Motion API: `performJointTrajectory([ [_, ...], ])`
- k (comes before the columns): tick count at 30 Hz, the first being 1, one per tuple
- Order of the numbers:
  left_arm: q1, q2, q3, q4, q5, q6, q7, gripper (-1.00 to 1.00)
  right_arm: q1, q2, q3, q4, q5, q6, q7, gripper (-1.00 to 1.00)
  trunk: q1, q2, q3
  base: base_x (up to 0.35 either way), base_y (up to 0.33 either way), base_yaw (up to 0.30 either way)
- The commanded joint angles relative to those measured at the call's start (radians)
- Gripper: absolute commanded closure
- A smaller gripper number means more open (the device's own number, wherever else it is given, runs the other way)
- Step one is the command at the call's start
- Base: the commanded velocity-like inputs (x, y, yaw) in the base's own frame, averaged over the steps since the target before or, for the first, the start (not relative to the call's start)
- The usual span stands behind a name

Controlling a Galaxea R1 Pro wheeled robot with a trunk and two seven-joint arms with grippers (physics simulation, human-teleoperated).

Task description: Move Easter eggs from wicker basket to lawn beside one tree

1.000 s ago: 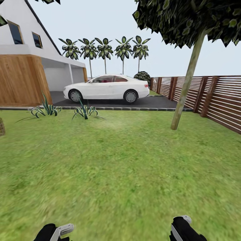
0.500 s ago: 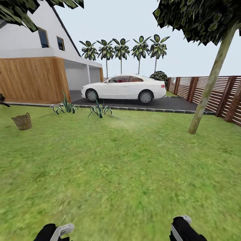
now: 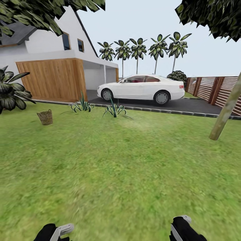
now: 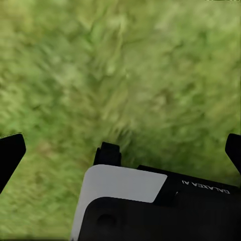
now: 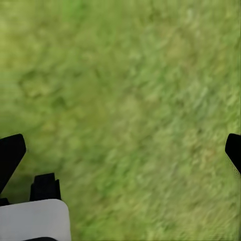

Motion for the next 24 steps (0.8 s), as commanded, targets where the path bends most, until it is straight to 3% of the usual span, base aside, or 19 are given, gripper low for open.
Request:
performJointTrajectory([
  [1, -0.001, 0.000, 0.001, -0.001, 0.011, 0.004, 0.009, -1.00, 0.000, -0.002, 0.008, -0.002, -0.010, 0.005, -0.007, -1.00, 0.000, -0.001, -0.001, 0.000, 0.000, 0.298],
  [15, -0.001, -0.001, 0.001, -0.002, 0.011, 0.004, 0.004, -1.00, 0.000, 0.000, 0.008, -0.001, -0.010, 0.005, -0.008, -1.00, 0.000, -0.001, -0.001, 0.026, 0.010, 0.298],
  [20, -0.001, 0.005, 0.006, -0.001, 0.010, 0.005, -0.092, -1.00, 0.000, 0.000, 0.008, -0.001, -0.010, 0.005, -0.007, -1.00, 0.000, -0.001, -0.001, 0.293, 0.093, 0.298],
  [24, -0.001, 0.005, 0.006, -0.001, 0.009, 0.005, -0.122, -1.00, 0.000, 0.000, 0.008, -0.001, -0.010, 0.005, -0.007, -1.00, 0.000, -0.001, -0.001, 0.332, 0.085, 0.298],
])
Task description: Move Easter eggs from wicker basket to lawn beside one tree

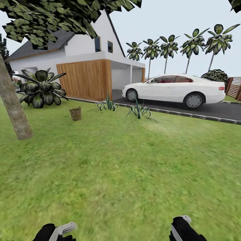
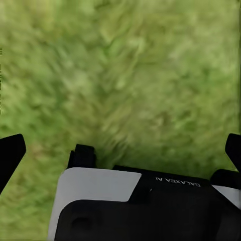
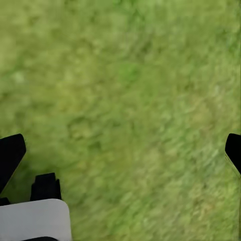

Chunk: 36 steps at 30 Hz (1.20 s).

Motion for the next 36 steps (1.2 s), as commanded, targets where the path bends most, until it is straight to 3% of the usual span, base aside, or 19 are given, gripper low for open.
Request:
performJointTrajectory([
  [1, -0.001, 0.000, 0.002, -0.001, 0.003, 0.004, -0.001, -1.00, 0.000, -0.002, 0.008, -0.002, -0.010, 0.005, -0.007, -1.00, 0.001, -0.001, -0.001, 0.335, 0.082, 0.298],
  [36, -0.001, -0.002, -0.002, 0.004, 0.000, 0.004, -0.003, -1.00, 0.000, -0.003, 0.004, 0.000, -0.013, 0.006, -0.004, -1.00, 0.001, -0.001, -0.014, 0.340, 0.019, 0.264],
])
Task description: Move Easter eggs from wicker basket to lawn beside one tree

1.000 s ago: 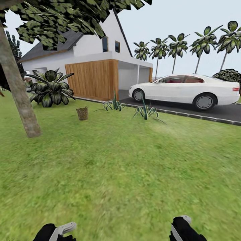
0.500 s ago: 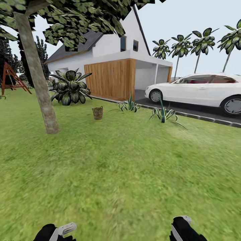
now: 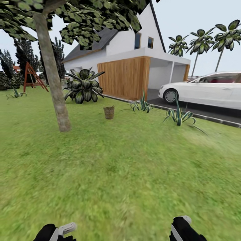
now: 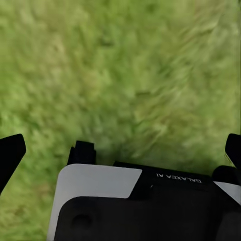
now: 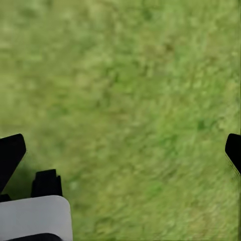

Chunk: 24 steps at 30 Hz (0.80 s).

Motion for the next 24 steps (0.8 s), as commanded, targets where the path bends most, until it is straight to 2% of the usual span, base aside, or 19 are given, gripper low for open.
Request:
performJointTrajectory([
  [1, -0.001, 0.000, 0.002, -0.001, 0.003, 0.005, -0.001, -1.00, 0.000, -0.002, 0.008, -0.002, -0.010, 0.005, -0.008, -1.00, 0.001, -0.001, -0.002, 0.342, 0.000, 0.194],
  [9, -0.001, 0.000, 0.002, -0.001, 0.003, 0.005, -0.001, -1.00, 0.000, -0.002, 0.008, -0.002, -0.013, 0.004, -0.007, -1.00, 0.001, -0.001, -0.006, 0.342, 0.000, 0.175],
  [21, -0.001, 0.000, 0.001, -0.001, 0.003, 0.005, -0.001, -1.00, 0.000, -0.002, 0.003, -0.003, -0.017, 0.005, -0.003, -1.00, 0.001, -0.001, -0.006, 0.342, 0.000, 0.010],
  [23, -0.001, 0.000, 0.001, -0.001, 0.003, 0.005, -0.002, -1.00, 0.000, 0.003, 0.007, -0.004, -0.016, 0.004, -0.003, -1.00, 0.001, -0.001, -0.006, 0.342, 0.000, 0.000],
  [24, -0.001, 0.000, 0.002, -0.001, 0.003, 0.005, -0.002, -1.00, 0.000, 0.015, 0.010, -0.004, -0.016, 0.004, -0.003, -1.00, 0.001, -0.001, -0.006, 0.342, 0.000, 0.000],
])
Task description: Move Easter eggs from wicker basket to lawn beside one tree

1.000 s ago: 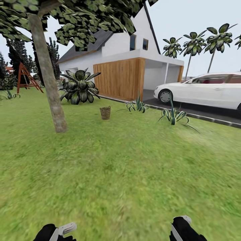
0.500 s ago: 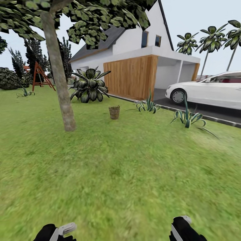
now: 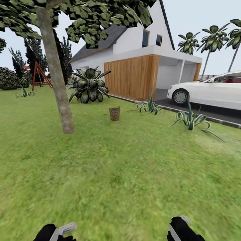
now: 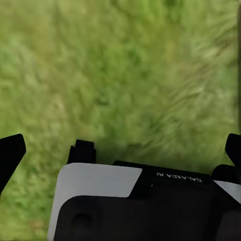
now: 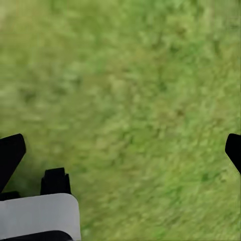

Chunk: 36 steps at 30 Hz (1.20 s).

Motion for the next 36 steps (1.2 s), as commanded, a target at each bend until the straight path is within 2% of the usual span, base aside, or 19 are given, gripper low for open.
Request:
performJointTrajectory([
  [1, 0.000, 0.000, 0.003, -0.001, 0.003, 0.005, -0.001, -1.00, -0.001, 0.008, 0.009, 0.000, -0.007, 0.005, -0.008, -1.00, 0.001, -0.001, -0.001, 0.342, 0.000, 0.000],
  [4, 0.000, 0.000, 0.004, -0.001, 0.003, 0.006, -0.001, -1.00, -0.001, 0.019, 0.010, 0.002, -0.003, 0.005, -0.008, -1.00, 0.001, -0.001, -0.001, 0.342, 0.000, 0.000],
  [14, 0.000, -0.002, 0.002, 0.000, 0.003, 0.005, -0.001, -1.00, -0.001, 0.021, 0.011, 0.002, -0.001, 0.005, -0.008, -1.00, 0.001, -0.001, -0.001, 0.331, 0.000, 0.000],
  [36, 0.000, -0.003, 0.002, 0.000, 0.004, 0.006, -0.001, -1.00, -0.001, 0.019, 0.010, 0.005, -0.002, 0.005, -0.009, -1.00, 0.001, -0.001, -0.001, 0.044, 0.000, 0.000],
])
